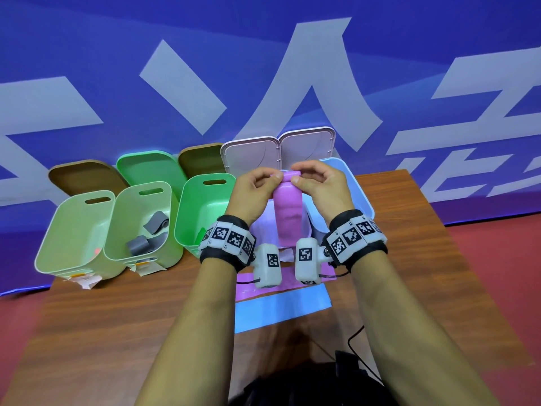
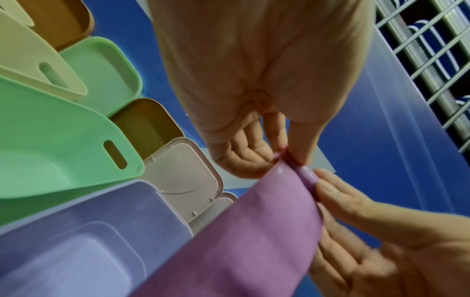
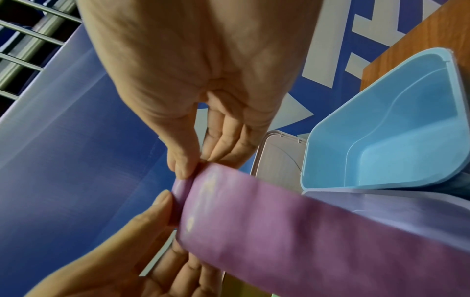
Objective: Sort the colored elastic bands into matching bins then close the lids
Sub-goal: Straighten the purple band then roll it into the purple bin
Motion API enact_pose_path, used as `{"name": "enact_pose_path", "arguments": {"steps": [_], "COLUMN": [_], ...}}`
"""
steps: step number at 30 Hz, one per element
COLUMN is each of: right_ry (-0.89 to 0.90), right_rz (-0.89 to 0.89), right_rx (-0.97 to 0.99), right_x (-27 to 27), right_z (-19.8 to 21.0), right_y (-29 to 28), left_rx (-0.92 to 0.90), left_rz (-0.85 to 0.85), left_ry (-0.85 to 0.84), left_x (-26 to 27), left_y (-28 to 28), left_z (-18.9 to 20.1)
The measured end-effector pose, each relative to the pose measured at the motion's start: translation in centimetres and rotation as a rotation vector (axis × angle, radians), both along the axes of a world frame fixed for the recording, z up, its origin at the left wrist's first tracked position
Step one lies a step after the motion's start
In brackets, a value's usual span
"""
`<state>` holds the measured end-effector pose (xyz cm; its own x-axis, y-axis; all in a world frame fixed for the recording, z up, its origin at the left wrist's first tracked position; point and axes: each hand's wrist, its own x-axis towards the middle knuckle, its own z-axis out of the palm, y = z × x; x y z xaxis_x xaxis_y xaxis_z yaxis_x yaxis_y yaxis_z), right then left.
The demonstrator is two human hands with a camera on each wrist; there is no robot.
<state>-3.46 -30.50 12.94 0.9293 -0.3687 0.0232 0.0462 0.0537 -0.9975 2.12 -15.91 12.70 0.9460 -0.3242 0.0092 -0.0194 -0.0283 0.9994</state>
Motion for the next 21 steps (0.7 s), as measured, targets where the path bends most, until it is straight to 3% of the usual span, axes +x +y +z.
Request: {"name": "enact_pose_path", "arguments": {"steps": [4, 14, 21], "right_ry": [0.021, 0.014, 0.025], "right_rz": [0.002, -0.011, 0.034], "right_rx": [0.074, -0.003, 0.112], "right_x": [0.17, 0.53, 0.51], "right_z": [0.22, -0.17, 0.24], "right_y": [0.07, -0.18, 0.1], "left_rx": [0.0, 0.019, -0.006], "left_rz": [-0.01, -0.008, 0.003], "left_ry": [-0.026, 0.013, -0.041], "left_x": [0.21, 0.33, 0.62], "left_y": [0.1, -0.2, 0.01], "left_z": [0.21, 0.35, 0.44]}}
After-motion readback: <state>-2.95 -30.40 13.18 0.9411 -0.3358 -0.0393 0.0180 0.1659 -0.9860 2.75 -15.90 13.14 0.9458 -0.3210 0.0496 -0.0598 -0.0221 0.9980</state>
